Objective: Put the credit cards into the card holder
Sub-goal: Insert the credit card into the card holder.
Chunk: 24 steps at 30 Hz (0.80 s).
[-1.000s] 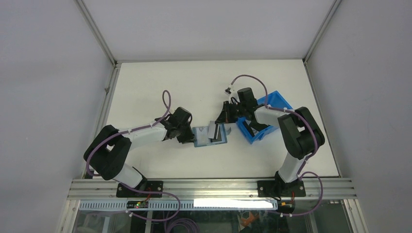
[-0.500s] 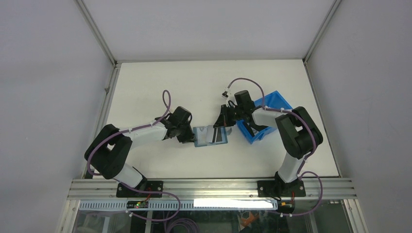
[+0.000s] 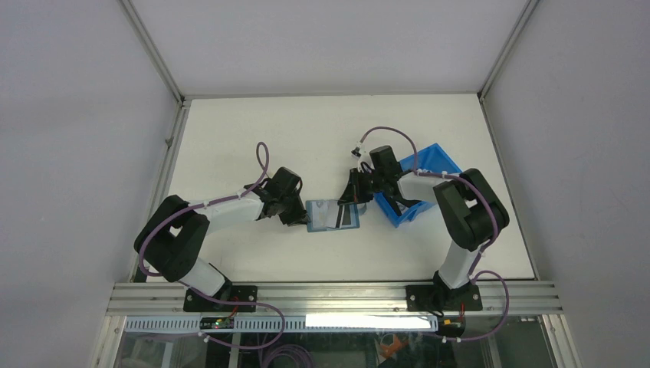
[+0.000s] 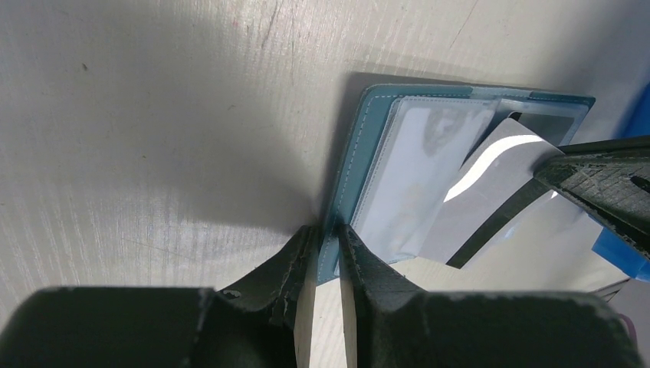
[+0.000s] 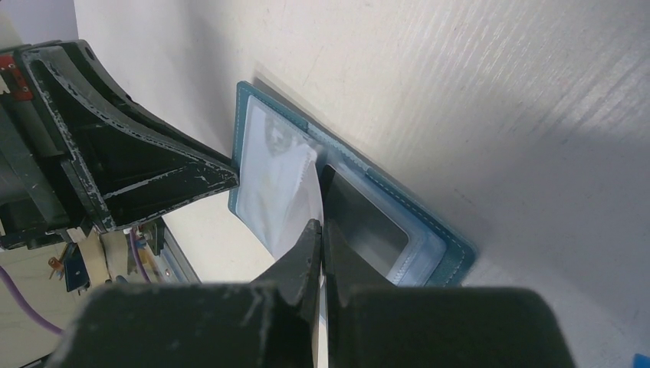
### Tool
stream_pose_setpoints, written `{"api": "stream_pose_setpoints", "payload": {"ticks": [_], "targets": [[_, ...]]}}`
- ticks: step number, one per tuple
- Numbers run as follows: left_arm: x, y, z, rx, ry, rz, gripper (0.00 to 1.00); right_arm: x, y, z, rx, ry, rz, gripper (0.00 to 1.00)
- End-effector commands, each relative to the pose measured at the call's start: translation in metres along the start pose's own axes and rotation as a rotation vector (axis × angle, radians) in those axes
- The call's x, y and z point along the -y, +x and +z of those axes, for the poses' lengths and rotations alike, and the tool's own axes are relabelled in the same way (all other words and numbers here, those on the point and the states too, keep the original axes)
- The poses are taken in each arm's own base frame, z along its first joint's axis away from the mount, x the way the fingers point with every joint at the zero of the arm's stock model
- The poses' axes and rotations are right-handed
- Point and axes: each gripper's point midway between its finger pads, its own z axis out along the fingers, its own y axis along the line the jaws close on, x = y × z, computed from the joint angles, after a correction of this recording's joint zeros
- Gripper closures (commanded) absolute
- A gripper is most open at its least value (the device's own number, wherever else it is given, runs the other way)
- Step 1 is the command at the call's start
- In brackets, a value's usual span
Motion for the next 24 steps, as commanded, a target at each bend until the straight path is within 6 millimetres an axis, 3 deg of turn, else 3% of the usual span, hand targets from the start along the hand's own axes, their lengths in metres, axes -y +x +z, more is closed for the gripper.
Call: {"api": "stream_pose_setpoints", "payload": {"ticks": [1,24], "targets": [[-0.019,0.012,0.007,-0.049,-0.061,0.023,0.81,0.004,0.003,0.007,-0.011,0.033,0.005,1.0],[-0.009,0.01,0.011,-0.074,-0.032,0.033,0.81,-0.003,0.005,0.023,-0.063,0.005,0.027,1.0]]}}
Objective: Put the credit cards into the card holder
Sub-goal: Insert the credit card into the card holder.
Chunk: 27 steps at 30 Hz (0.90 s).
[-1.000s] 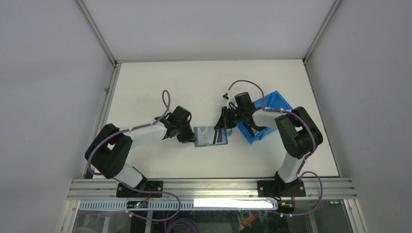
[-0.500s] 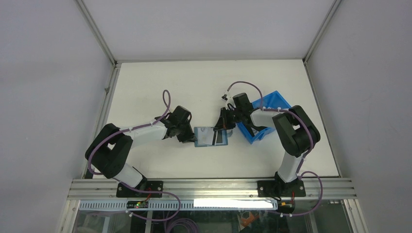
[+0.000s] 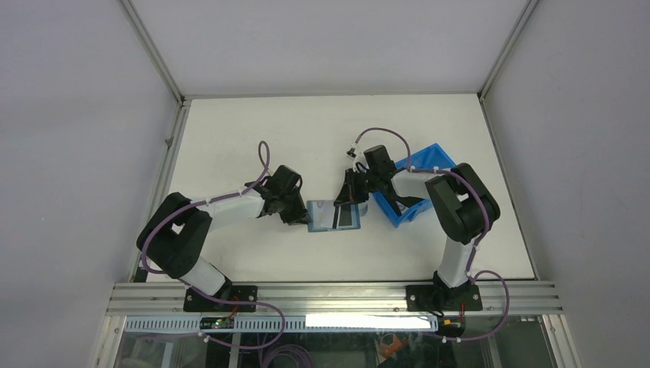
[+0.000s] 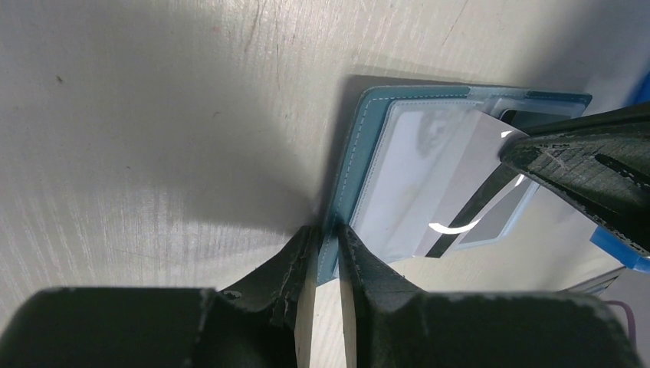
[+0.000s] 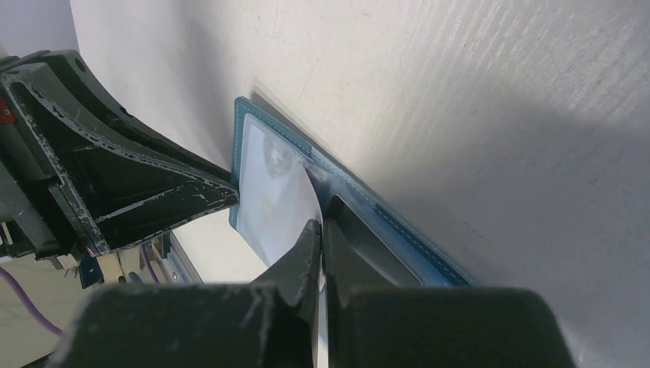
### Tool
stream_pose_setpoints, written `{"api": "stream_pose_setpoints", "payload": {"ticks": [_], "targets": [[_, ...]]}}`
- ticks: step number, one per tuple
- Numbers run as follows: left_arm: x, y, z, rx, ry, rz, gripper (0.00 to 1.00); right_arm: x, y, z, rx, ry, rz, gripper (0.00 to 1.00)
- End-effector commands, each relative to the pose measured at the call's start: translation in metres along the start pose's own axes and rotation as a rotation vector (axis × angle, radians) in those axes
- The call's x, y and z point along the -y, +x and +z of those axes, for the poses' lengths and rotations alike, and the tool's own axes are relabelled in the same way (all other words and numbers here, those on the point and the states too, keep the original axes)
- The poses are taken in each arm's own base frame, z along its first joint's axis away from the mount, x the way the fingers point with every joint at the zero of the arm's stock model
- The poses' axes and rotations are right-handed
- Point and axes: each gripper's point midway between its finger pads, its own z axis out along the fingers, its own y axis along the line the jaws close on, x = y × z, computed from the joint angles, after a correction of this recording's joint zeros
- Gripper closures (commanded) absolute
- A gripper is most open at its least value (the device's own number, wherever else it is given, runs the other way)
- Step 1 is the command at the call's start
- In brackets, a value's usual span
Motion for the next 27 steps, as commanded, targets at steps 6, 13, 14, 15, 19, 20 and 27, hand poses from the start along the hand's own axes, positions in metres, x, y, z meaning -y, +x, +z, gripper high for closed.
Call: {"api": "stream_pose_setpoints", "payload": {"ticks": [6,13,14,15,19,20,27], "targets": [[-0.009,0.008,0.011,-0.048,-0.037,0.026,0.81,-0.006,0.002,0.01,-0.026,-0.003,-0.017,0.97],[-0.002,0.007,0.012,-0.06,-0.016,0.032,0.8,-0.009,0.004,0.019,-0.073,-0.007,0.003,0.95],[-0.002,0.006,0.011,-0.056,-0.015,0.029,0.8,-0.01,0.004,0.019,-0.078,-0.007,0.003,0.94],[-0.001,0.004,0.01,-0.049,-0.013,0.028,0.79,-0.009,0.004,0.019,-0.081,-0.002,0.001,0.92],[-0.008,-0.006,-0.002,0.016,-0.04,0.015,0.71,-0.006,0.006,0.017,-0.09,0.017,-0.007,0.81],[-0.01,-0.009,-0.007,0.037,-0.047,0.017,0.67,-0.006,0.006,0.017,-0.089,0.017,-0.008,0.79],[-0.003,-0.026,-0.052,0.165,-0.001,0.088,0.57,-0.012,-0.001,0.016,-0.091,0.009,-0.016,0.73]]}}
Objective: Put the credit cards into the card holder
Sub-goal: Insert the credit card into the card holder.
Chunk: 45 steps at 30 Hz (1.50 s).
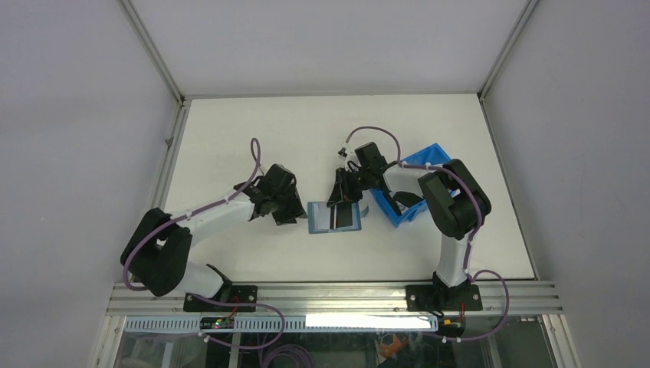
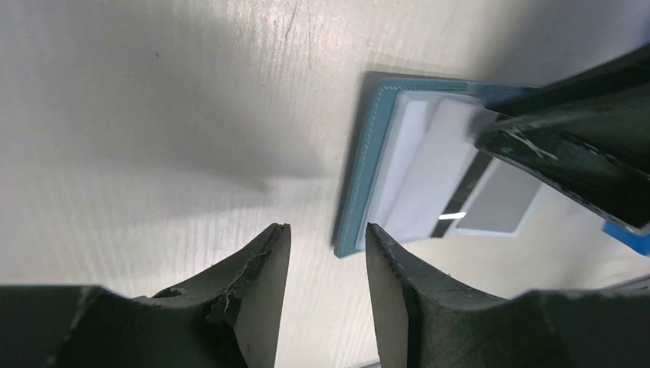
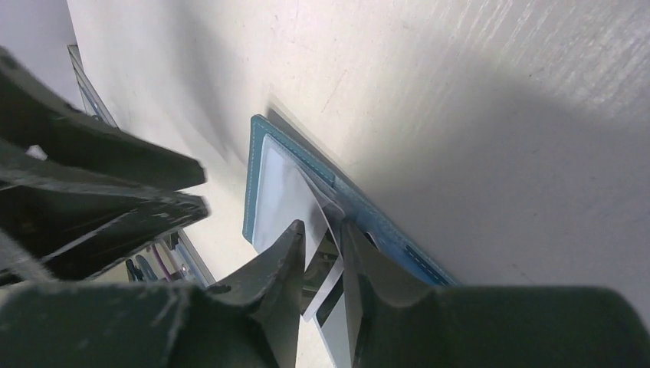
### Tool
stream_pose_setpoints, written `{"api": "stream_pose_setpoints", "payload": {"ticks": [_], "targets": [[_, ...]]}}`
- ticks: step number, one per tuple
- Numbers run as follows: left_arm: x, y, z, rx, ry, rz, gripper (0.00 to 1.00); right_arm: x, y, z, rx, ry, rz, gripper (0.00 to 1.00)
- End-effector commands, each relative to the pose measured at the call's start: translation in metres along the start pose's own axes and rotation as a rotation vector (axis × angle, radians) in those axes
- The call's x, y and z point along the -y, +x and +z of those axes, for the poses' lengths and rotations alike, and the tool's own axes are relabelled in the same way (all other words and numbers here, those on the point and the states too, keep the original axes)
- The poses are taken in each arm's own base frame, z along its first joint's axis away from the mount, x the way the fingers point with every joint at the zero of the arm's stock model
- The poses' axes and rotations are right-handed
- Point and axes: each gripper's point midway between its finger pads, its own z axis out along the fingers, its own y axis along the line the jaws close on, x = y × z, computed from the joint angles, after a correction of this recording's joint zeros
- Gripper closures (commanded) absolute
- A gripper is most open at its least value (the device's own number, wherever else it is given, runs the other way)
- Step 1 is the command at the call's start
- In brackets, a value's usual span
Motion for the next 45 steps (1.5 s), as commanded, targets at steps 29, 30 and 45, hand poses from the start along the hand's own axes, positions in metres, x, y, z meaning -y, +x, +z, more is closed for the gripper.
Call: {"api": "stream_pose_setpoints", "payload": {"ticks": [29,30,45], "targets": [[0.127,0.039,0.005,0.139,-0.051,0.391,1.0,0.004,-0.001,0.001,-0.017,0.049,-0.014,0.73],[0.127,0.037,0.005,0.146,-0.054,0.396,1.0,0.004,-0.002,0.001,-0.018,0.047,-0.016,0.73],[0.131,0.036,0.03,0.17,-0.064,0.445,0.99,0.002,0.0,0.0,-0.021,0.04,-0.015,0.72]]}}
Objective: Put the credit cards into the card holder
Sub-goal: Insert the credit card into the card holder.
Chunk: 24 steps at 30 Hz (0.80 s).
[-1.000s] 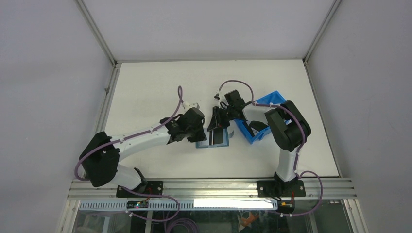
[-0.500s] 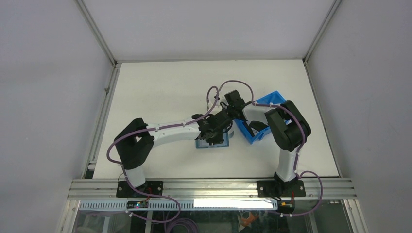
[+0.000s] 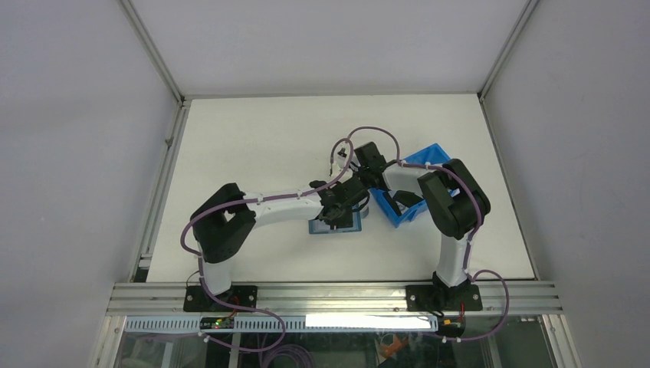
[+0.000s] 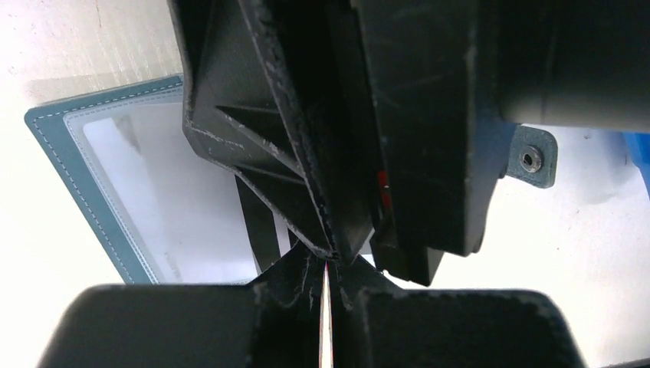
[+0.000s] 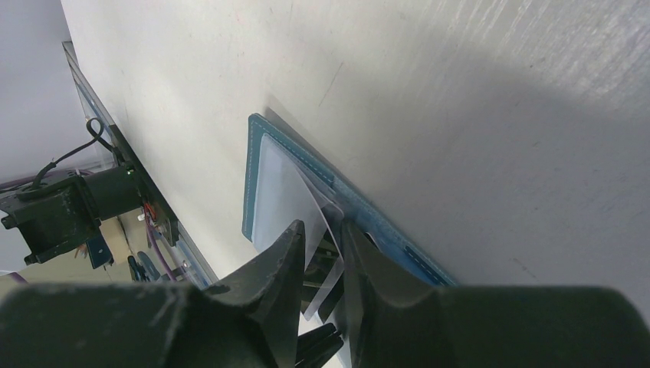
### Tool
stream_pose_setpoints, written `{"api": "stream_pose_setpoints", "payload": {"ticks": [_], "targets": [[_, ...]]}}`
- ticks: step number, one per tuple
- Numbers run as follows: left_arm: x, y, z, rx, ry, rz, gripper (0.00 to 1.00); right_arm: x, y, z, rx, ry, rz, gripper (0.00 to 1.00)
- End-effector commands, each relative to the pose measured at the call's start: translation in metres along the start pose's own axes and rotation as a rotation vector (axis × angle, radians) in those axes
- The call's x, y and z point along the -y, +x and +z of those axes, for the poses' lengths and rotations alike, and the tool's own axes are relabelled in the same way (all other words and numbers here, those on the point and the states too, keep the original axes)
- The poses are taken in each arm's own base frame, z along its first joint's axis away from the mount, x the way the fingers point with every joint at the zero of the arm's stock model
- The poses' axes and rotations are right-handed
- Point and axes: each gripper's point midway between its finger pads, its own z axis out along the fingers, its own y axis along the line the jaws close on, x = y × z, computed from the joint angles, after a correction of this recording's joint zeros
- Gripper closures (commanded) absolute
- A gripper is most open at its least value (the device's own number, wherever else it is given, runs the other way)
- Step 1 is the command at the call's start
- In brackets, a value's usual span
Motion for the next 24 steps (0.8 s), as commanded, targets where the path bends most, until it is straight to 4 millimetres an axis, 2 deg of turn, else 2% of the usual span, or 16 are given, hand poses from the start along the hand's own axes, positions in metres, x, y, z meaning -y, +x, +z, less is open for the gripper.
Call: {"api": "stream_pose_setpoints", "payload": {"ticks": [1,4,10,18,24], "targets": [[0.014,-0.026,-0.005,0.095,0.027,0.006,0.98,0.002,-0.003,0.001,0.003,0.027,-0.025,0.73],[0.01,-0.027,-0.003,0.106,0.008,0.012,0.97,0.002,-0.002,0.001,0.002,0.028,-0.025,0.72],[-0.002,-0.03,0.0,0.135,-0.053,0.01,0.85,0.003,-0.001,0.002,-0.004,0.028,-0.023,0.7],[-0.014,-0.027,0.004,0.117,-0.103,-0.013,0.77,0.003,-0.002,0.002,-0.008,0.029,-0.027,0.63],[-0.022,-0.026,0.009,0.104,-0.127,-0.032,0.76,-0.001,-0.005,-0.002,-0.006,0.029,-0.051,0.61]]}}
